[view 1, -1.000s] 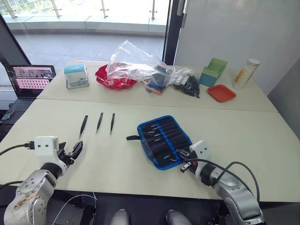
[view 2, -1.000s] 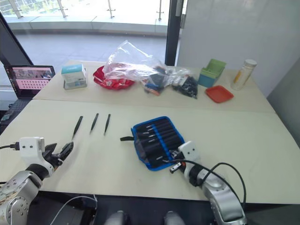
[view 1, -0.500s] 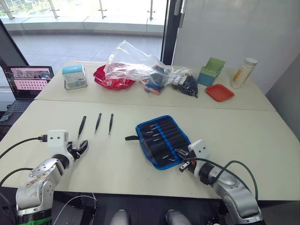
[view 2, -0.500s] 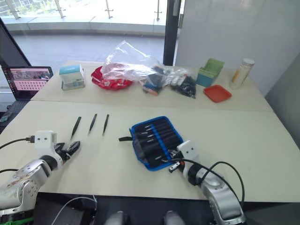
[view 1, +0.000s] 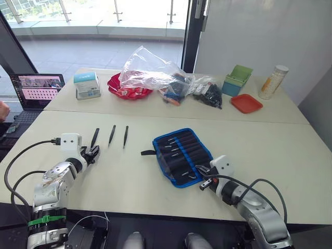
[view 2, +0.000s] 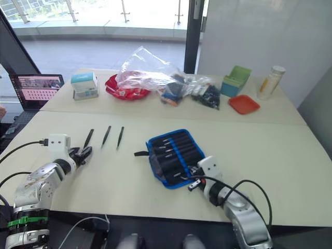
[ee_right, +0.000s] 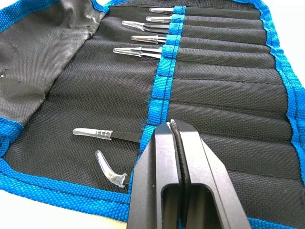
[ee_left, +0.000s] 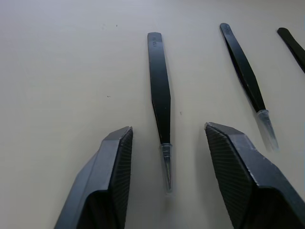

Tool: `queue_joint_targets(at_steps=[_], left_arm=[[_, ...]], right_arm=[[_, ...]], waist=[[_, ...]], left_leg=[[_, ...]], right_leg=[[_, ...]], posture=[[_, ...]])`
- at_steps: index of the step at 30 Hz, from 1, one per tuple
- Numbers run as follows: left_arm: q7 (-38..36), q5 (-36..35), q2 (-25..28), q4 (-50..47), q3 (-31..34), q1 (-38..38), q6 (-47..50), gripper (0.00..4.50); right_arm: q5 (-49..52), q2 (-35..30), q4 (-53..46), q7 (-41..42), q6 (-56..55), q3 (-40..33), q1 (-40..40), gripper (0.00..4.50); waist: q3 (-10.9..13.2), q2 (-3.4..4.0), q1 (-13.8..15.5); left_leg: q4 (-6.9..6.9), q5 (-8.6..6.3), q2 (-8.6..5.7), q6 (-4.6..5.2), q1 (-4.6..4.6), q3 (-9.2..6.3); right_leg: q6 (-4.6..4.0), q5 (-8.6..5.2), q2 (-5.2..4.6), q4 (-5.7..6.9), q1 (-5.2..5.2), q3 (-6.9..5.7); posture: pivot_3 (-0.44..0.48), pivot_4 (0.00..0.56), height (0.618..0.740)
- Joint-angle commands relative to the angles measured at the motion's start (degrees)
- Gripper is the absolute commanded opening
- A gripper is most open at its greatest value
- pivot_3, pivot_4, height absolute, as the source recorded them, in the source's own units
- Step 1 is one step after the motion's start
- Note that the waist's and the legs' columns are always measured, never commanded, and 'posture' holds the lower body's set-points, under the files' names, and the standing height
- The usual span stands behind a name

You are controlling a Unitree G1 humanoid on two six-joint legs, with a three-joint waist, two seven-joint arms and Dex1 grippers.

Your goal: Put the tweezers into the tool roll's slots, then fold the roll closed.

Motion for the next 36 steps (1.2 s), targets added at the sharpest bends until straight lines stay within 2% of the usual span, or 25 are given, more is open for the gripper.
queue_joint_targets(at_steps=[1, 4, 5, 15, 19, 23, 27, 30, 36], left_arm=[[-1.1, 0.3, -1.9, 2.8, -3.1, -0.1, 1.1, 1.08], [-1.3, 0.8, -2.2, 3.5, -3.2, -0.8, 0.9, 0.06], [-1.4, 0.9, -2.2, 3.7, -3.2, -1.0, 0.7, 0.03], [-0.5, 1.4, -1.6, 1.7, -0.9, -2.0, -3.7, 0.03], [-0.2, 0.6, -0.2, -3.2, 0.9, -2.9, -4.8, 0.03], [-4.6, -2.3, 1.7, -10.7, -1.0, -4.3, -2.5, 0.03], [-11.4, -7.2, 2.4, -15.7, -5.9, -6.3, 3.5, 0.03], [-17.5, -13.2, 2.1, -18.5, -11.5, -9.6, 11.9, 0.03], [-21.8, -16.6, 1.3, -19.1, -20.1, -16.6, 21.0, 0.03]], right_arm=[[0.1, 0.1, -0.7, -0.1, 1.5, 0.9, 0.8, 0.0], [0.1, 0.2, -0.6, -0.3, 1.7, 0.9, 0.6, 0.0], [0.0, 0.2, -0.5, -0.3, 1.7, 0.9, 0.5, 0.0], [-0.3, 0.3, 0.3, 0.0, 1.2, 0.9, 0.3, 0.0], [-0.2, 0.1, 0.4, 0.1, 1.1, 0.8, 0.4, 0.0], [-0.4, 0.0, 0.6, 0.2, 1.3, 1.0, 0.5, 0.0], [-0.5, 0.2, 0.7, -0.1, 1.5, 1.1, 0.6, 0.0], [-0.8, 0.7, 0.5, -0.6, 1.5, 1.7, 1.0, 0.0], [-1.0, 1.2, 0.0, -1.2, 1.2, 1.8, 2.1, 0.0]], waist=[[0.0, 0.0, 0.3], [0.0, 0.03, 0.5], [0.0, 0.04, 0.5], [0.0, 0.02, 0.5], [0.1, -0.26, 0.3], [0.2, -0.46, 0.2], [0.2, -0.46, 0.2], [0.2, -0.46, 0.1], [0.2, -0.44, -0.7]], left_leg=[[0.0, 0.0, -0.02, 0.0, 0.0, 0.0], [0.0, 0.0, -0.06, 0.0, 0.0, 0.0], [0.0, 0.0, -0.08, 0.0, 0.0, -0.01], [0.0, 0.01, -0.07, 0.01, -0.01, -0.02], [0.0, 0.01, -0.03, 0.01, -0.12, -0.03], [-0.04, 0.0, 0.03, 0.0, -0.32, -0.07], [-0.07, 0.0, -0.01, 0.0, -0.31, -0.07], [-0.07, 0.0, -0.02, 0.0, -0.31, -0.07], [-0.12, 0.0, 0.01, 0.0, -0.31, -0.1]], right_leg=[[0.0, 0.0, -0.01, 0.0, 0.0, 0.0], [0.01, 0.0, -0.06, 0.0, 0.01, 0.0], [0.01, 0.0, -0.08, 0.0, 0.02, -0.01], [0.01, 0.0, -0.07, 0.0, 0.02, -0.02], [0.01, 0.0, -0.04, 0.0, -0.08, -0.03], [-0.01, 0.02, 0.0, 0.01, -0.23, -0.08], [0.0, 0.02, -0.03, 0.01, -0.22, -0.07], [0.0, 0.01, -0.01, 0.01, -0.21, -0.07], [0.0, 0.01, 0.07, 0.01, -0.23, -0.06]], posture=[[0.0, 0.15, 0.717], [0.0, 0.15, 0.717], [0.0, 0.15, 0.717], [0.0, 0.15, 0.717], [0.0, 0.15, 0.717], [0.0, 0.15, 0.717], [0.0, 0.15, 0.717], [0.0, 0.15, 0.717], [0.0, 0.15, 0.717]])
